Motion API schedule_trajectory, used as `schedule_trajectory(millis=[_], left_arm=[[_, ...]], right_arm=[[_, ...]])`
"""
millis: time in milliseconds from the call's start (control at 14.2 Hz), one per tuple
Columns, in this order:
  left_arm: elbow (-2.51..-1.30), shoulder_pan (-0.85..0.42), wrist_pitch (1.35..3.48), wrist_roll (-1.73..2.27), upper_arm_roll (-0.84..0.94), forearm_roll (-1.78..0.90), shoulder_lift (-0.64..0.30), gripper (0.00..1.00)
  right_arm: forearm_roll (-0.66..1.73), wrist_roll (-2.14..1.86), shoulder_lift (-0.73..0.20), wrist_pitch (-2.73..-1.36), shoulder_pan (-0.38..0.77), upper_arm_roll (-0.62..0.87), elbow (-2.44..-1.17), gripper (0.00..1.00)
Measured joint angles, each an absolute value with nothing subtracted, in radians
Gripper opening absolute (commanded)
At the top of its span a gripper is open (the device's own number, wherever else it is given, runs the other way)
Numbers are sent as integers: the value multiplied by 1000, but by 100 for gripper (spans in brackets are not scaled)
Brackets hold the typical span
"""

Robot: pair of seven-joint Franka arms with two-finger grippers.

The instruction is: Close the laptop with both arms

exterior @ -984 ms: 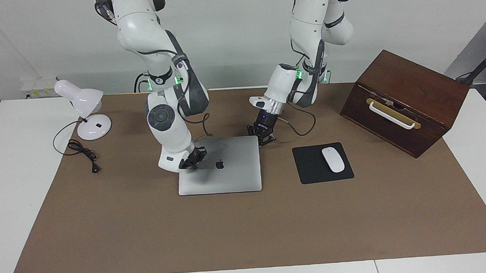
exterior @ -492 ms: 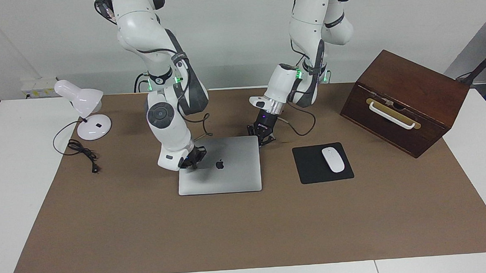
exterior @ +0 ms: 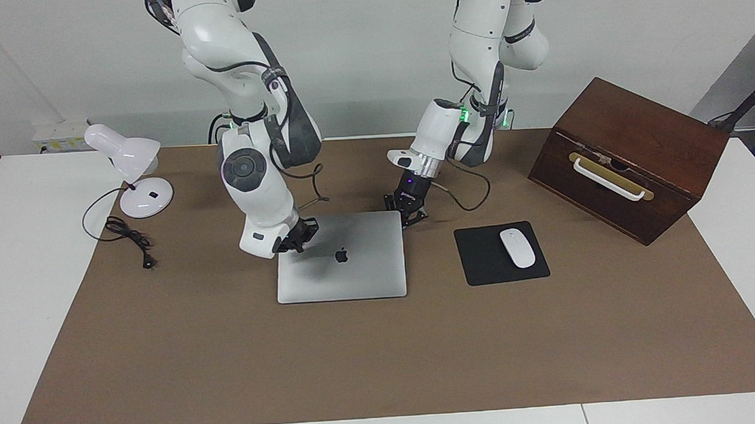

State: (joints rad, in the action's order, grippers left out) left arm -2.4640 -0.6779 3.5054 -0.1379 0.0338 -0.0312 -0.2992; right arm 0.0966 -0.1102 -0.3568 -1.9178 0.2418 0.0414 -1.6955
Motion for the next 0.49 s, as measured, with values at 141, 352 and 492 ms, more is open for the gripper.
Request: schedule_trajectory(millis=[141,352,492], left_arm=[[-2464,-678,3505,-138,34,-31,-299,0],[-2464,-678,3506,-138,34,-31,-299,0],[-2468,-678,3507,-137,34,-31,-297,0]], right_arm=[[97,-110,-340,-1865,240,34,-1676,0],[96,-110,-288,-1781,223,30,-1665,0],[96,-110,-237,-1721,213,29,-1662,0]])
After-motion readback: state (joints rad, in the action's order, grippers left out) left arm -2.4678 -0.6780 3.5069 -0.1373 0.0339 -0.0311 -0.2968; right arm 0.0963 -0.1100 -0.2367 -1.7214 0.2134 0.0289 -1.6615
